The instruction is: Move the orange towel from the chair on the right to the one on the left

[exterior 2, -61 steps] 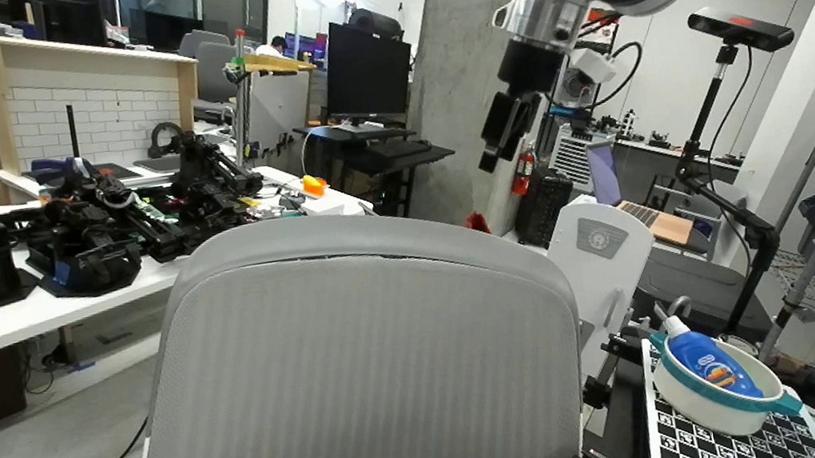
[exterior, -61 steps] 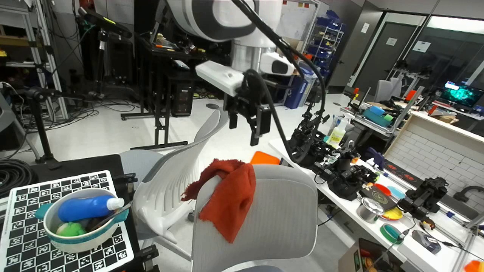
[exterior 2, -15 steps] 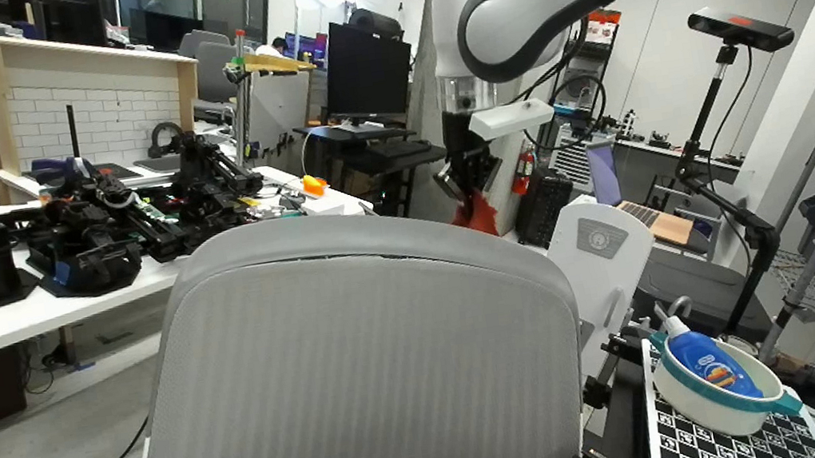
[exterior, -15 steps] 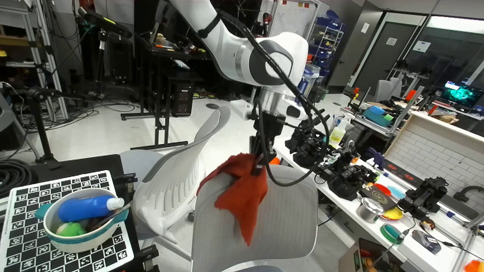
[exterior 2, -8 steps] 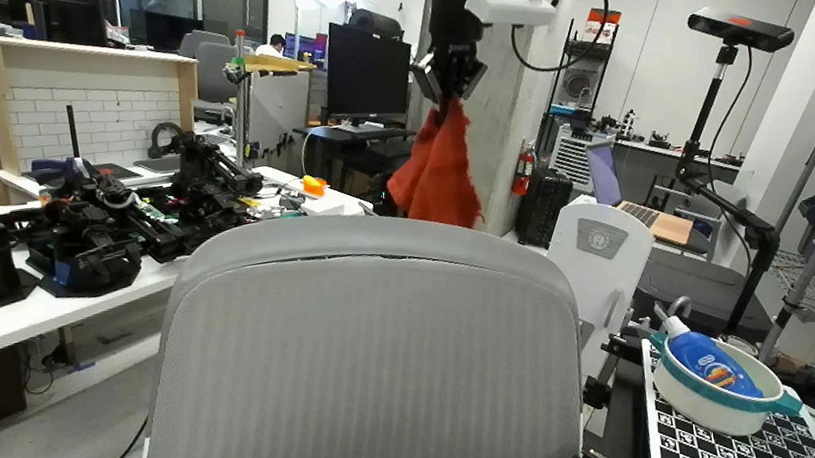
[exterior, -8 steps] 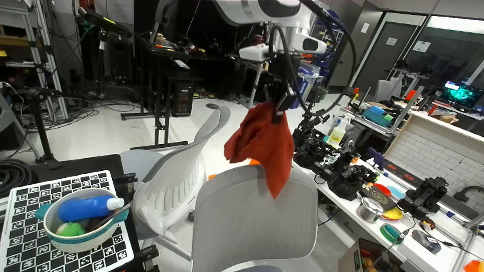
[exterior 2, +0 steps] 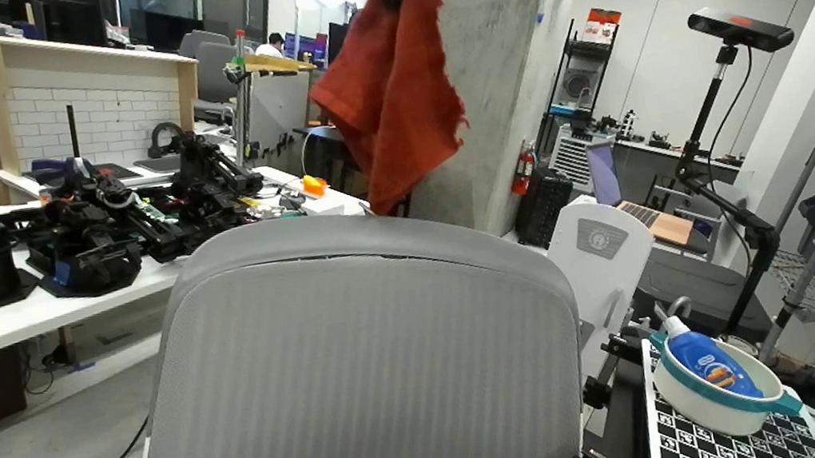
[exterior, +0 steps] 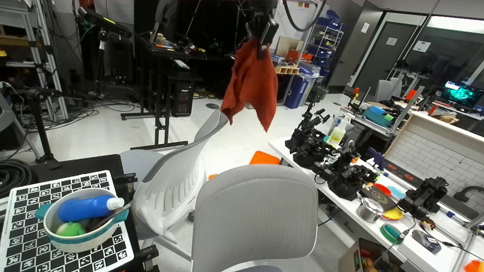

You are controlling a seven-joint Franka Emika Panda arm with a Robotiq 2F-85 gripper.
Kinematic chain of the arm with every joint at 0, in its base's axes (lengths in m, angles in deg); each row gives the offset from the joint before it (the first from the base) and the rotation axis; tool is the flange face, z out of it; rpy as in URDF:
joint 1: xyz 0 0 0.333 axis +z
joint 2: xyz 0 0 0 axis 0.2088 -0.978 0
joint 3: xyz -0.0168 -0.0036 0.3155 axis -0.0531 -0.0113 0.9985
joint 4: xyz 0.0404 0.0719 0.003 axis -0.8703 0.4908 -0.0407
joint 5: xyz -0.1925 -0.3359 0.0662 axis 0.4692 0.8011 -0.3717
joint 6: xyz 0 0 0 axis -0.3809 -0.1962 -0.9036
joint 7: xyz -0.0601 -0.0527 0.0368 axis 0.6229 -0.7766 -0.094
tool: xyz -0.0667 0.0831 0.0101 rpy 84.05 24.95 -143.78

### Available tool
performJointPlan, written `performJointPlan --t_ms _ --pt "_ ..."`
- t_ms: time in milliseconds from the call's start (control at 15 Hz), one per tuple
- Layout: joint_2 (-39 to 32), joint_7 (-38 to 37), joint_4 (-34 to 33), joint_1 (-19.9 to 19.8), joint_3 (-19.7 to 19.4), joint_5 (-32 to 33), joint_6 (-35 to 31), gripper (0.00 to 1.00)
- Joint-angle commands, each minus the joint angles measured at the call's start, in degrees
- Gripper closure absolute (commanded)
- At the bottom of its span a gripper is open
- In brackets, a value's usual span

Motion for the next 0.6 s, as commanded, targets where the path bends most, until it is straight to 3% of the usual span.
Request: performJointPlan --t_ms 0,267,533 --pt "-0.6 -0.3 -10.3 2.5 2.0 1.0 7.0 0.99" --pt "-2.4 0.3 -14.2 4.1 1.5 0.8 9.1 0.99" --pt "-3.7 1.3 -11.5 2.9 0.9 -0.2 8.4 0.99"
